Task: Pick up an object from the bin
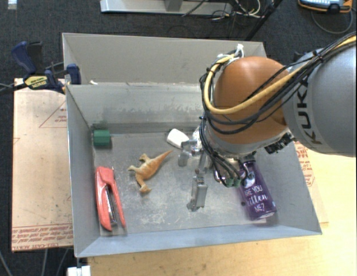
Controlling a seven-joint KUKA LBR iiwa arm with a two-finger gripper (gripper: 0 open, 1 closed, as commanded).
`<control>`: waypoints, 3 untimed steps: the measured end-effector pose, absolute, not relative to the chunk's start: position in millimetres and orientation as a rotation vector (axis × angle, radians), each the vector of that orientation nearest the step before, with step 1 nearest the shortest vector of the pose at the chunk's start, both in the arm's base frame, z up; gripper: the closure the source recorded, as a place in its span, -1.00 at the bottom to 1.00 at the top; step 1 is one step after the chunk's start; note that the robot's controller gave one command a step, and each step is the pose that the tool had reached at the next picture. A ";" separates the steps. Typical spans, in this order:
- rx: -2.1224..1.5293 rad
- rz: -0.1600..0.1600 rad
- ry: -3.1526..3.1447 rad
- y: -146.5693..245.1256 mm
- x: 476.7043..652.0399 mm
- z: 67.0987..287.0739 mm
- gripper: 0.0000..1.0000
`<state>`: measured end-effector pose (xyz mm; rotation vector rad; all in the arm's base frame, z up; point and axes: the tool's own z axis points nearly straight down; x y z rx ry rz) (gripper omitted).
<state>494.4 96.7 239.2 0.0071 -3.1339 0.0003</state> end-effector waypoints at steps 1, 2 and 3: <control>0.001 -0.002 -3.142 96.1 495.9 243.6 -1.00; 0.041 -0.003 -3.149 141.1 532.2 208.3 -1.00; 0.313 -0.007 -3.130 150.9 558.0 153.5 -1.00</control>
Offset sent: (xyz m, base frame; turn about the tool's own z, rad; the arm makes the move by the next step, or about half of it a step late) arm 0.0654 0.0888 -0.0730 -0.0498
